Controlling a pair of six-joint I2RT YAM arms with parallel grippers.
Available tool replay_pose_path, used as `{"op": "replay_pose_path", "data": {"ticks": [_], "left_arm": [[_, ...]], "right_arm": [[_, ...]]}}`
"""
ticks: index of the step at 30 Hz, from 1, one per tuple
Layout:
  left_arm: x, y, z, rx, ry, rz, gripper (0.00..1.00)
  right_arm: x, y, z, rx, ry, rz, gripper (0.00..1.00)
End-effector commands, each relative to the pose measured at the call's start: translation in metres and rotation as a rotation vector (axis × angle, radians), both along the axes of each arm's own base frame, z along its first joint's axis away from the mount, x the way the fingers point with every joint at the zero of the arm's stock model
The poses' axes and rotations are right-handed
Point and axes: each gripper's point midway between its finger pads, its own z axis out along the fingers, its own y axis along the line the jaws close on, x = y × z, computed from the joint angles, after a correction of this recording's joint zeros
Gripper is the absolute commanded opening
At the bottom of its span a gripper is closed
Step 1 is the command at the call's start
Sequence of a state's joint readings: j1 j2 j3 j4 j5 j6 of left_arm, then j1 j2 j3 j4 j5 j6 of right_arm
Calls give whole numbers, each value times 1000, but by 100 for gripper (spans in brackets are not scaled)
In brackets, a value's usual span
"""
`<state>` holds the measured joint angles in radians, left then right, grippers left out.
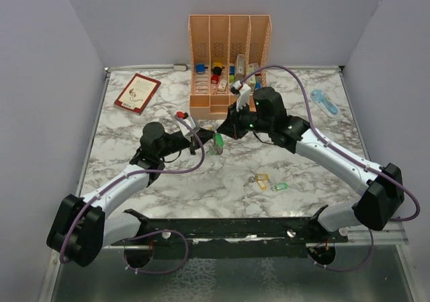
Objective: Put the keys on the keyring
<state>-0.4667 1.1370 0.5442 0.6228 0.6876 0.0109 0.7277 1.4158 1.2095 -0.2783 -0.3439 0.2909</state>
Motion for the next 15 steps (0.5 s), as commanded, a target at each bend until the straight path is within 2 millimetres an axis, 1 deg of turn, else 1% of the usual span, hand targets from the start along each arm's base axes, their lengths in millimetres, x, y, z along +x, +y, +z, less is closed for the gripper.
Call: {"op": "replay_pose_path", "data": {"ticks": [1,15], "left_arm": [[-5,-3,34,-45,-102,-32,0],[-10,-4,38,-48,-114,-56,0]], "right_arm": [[10,0,13,5,-46,-42,1],[17,-6,11,-8,-54,-93,1]]}}
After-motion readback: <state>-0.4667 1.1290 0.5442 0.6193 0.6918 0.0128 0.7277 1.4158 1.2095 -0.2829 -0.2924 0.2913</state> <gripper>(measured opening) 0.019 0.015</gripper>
